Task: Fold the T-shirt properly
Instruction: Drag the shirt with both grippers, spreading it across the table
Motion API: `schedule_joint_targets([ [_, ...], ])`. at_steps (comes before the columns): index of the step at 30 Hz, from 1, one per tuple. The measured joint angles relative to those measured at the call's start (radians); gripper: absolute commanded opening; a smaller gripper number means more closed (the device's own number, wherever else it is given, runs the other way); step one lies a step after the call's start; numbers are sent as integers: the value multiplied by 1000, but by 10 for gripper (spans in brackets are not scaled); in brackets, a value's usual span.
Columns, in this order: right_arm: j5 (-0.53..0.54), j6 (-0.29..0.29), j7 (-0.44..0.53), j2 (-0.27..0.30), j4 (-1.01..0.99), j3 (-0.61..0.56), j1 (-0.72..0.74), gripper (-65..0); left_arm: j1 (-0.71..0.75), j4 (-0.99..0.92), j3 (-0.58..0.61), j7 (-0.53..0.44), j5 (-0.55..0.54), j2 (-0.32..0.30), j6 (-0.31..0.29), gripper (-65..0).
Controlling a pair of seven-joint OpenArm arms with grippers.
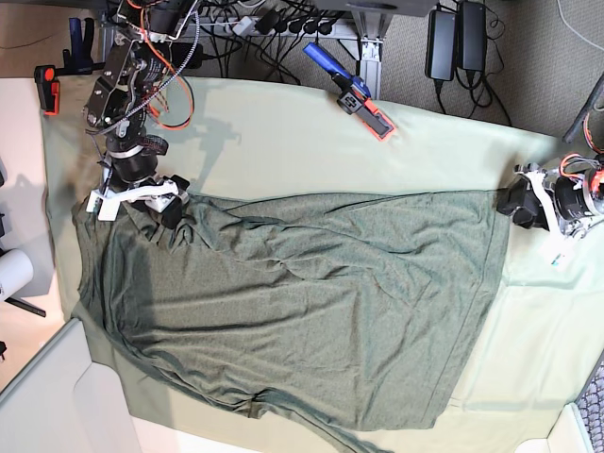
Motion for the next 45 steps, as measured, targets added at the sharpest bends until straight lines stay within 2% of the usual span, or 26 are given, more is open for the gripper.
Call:
schedule_joint_targets([
  [11, 0, 0, 3, 0, 0, 0, -14, -245, 16, -1, -2, -14, 4, 51, -16, -345],
  [12, 0, 0, 3, 0, 0, 0, -14, -245, 16, -1, -3, -14, 11, 54, -16, -361],
  [13, 0, 0, 3, 0, 0, 0, -14, -245, 16, -1, -3, -22, 20, 56, -17, -405],
  [16, 0, 0, 3, 0, 0, 0, -14, -245, 15, -1, -3, -37, 68, 60, -17, -592],
  [18, 0, 0, 3, 0, 0, 1, -14, -245, 15, -1, -3, -39, 88, 59, -21, -650],
  [20, 1, 0, 0, 0, 0, 14, -14, -245, 12, -2, -3, -36, 92, 56, -79, -650],
  [22, 18, 0, -44, -1, 13, 40, -14, -245, 13, -1, -7, -24, 53, 44, -135, -650],
  [26, 56, 0, -125, 0, 62, 120, -15, -245, 13, 10, -57, -1, -21, 7, -138, -650],
  [31, 75, 0, -131, 0, 95, 190, -14, -245, 8, 19, -87, 3, -52, -31, -138, -650],
  [35, 75, -7, -135, 0, 94, 205, -14, -245, 8, 19, -87, 7, -52, -33, -138, -650],
  [37, 61, -33, -134, 0, 95, 212, -14, -245, 8, 19, -87, 7, -58, -33, -138, -650],
  [40, 4, -106, -132, 0, 91, 216, -14, -245, 8, 19, -87, 7, -64, -33, -138, -650],
  [45, -6, -128, -116, 11, 61, 218, -14, -245, 8, 19, -87, 6, -66, -33, -138, -650],
])
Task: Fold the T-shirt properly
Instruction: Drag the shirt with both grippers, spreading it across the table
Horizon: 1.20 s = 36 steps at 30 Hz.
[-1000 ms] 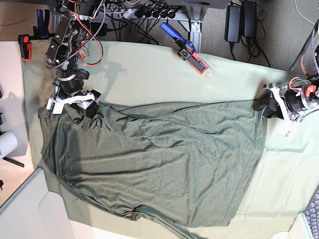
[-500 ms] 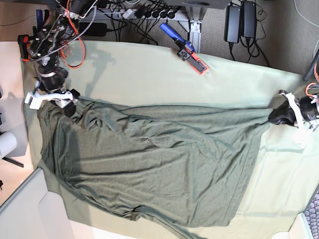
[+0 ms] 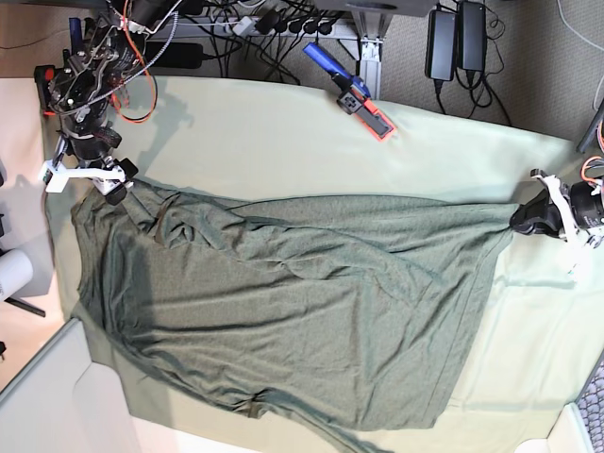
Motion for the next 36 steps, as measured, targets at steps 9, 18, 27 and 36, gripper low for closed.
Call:
schedule_joint_targets([
  [9, 32, -4, 43, 3, -65, 0, 0, -510, 0, 0, 0, 0, -2, 0, 0, -650],
  [18, 74, 46, 43, 3, -81, 0, 0, -650, -42, 0, 0, 53, -64, 0, 0, -650],
  [27, 98, 47, 33, 3, -65, 0, 22, -650, -153, -3, 0, 40, -74, 1, -1, -650],
  [36, 104, 53, 30, 9, -97, 0, 99, -650, -327, -216, 91, 9, -28, 34, -4, -650],
])
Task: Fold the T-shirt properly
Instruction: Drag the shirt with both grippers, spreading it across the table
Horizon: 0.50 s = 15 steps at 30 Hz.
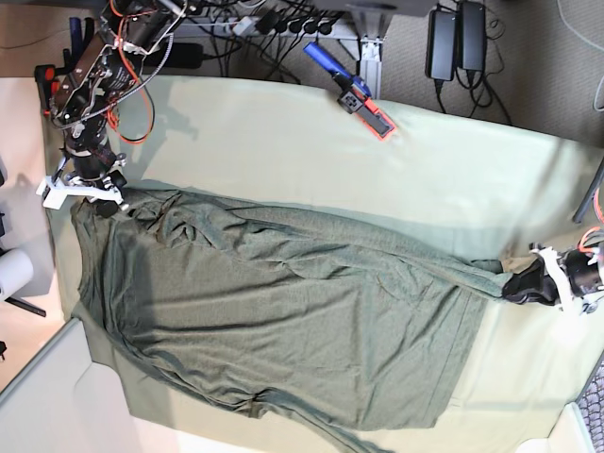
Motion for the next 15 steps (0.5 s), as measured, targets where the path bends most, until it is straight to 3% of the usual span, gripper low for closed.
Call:
schedule_joint_targets([
  [7, 0, 2, 0, 27, -94, 0, 74, -650, -175, -182, 61, -31, 17, 39, 0, -650],
  [15, -4, 10, 5, 77, -237, 0, 174, -650, -247, -312, 65, -67, 66, 64, 0, -650],
])
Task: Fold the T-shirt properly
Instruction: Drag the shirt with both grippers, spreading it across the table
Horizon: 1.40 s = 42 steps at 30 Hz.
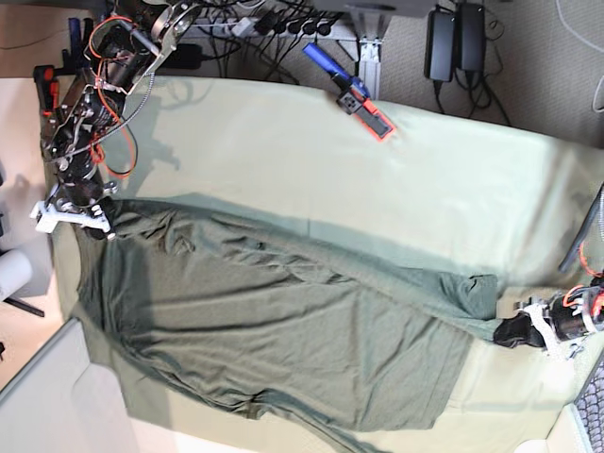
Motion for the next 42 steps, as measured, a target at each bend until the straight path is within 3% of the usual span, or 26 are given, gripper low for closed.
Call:
schedule_joint_targets([
  [7, -5, 17, 18, 19, -68, 0, 37, -650, 2, -27, 22, -66, 61, 13, 0, -650],
  [12, -27, 17, 37, 18, -77, 0, 38, -650, -6, -27, 92, -134, 138, 13, 0, -482],
  [17, -42, 18, 63, 21, -104, 0, 38, -650, -8, -47, 128, -184, 197, 15, 0, -463],
  [20, -42, 21, 76, 28, -122, 0, 38, -650, -14, -82, 127, -187, 204, 14, 0, -367],
  [22, -42, 21, 77, 29, -122, 0, 37, -650, -17, -92, 127, -186, 205, 13, 0, -343],
  [23, -42, 21, 77, 29, -122, -3, 37, -619, -18, -92, 127, -161, 196, 13, 0, -343],
  [26, -46, 24, 78, 31, -122, -26, 37, -331, -19, -92, 126, -68, 87, 13, 0, -344],
  [28, -34, 25, 78, 33, -122, -44, 37, -241, -19, -92, 121, 11, -31, 13, 0, -344],
  [32, -14, 32, 44, 36, -116, -46, 37, -236, 0, -92, 70, 74, -122, 11, 0, -344],
  [38, 3, 35, 9, 43, -82, -15, 27, -236, 45, -92, -107, 166, -253, -10, 0, -344],
  [42, 16, 36, 7, 45, -80, 24, 0, -236, 103, -92, -124, 182, -277, -3, -1, -344],
])
